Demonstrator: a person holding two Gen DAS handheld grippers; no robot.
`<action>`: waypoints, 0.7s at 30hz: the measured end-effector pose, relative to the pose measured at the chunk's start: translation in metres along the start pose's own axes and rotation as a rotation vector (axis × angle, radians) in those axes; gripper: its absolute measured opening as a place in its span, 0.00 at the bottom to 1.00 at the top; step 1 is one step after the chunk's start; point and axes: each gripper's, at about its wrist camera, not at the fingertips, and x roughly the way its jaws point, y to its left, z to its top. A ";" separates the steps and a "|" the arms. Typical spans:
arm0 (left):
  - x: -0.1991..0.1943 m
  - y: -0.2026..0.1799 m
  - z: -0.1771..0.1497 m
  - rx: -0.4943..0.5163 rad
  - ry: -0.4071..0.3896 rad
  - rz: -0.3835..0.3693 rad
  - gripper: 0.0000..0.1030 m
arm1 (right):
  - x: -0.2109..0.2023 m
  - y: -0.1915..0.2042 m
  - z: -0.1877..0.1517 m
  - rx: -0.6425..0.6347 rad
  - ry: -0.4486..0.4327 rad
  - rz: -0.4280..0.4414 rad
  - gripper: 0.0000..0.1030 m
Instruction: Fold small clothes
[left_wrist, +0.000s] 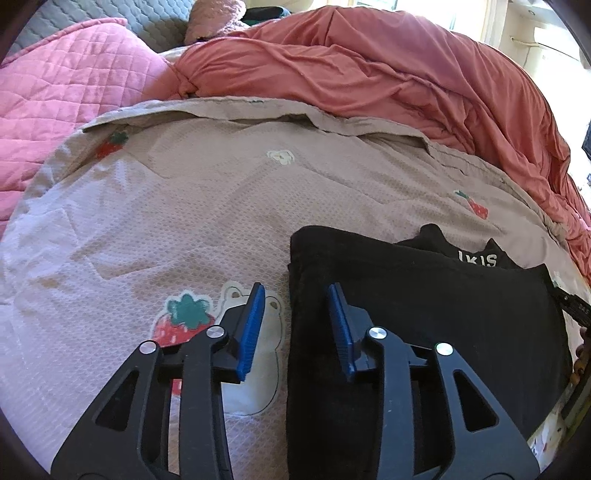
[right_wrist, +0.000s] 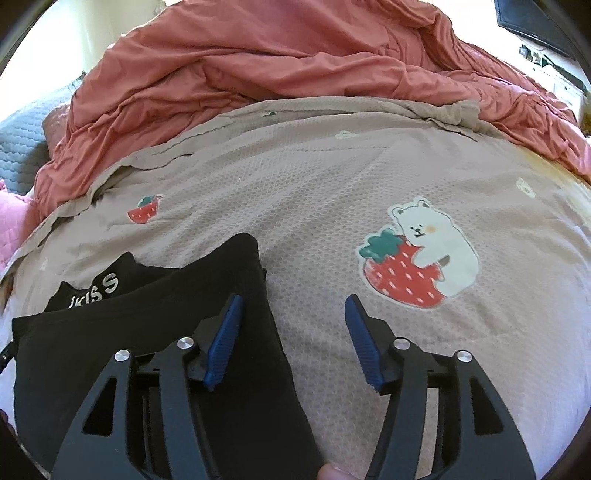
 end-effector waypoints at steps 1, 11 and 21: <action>-0.003 0.000 0.000 0.002 -0.005 0.005 0.28 | -0.004 -0.001 -0.001 0.005 -0.004 0.004 0.56; -0.044 -0.002 -0.001 0.012 -0.064 0.021 0.56 | -0.053 -0.002 -0.018 -0.026 -0.061 0.065 0.77; -0.076 -0.025 -0.024 0.075 -0.080 -0.009 0.71 | -0.091 0.020 -0.048 -0.165 -0.081 0.143 0.78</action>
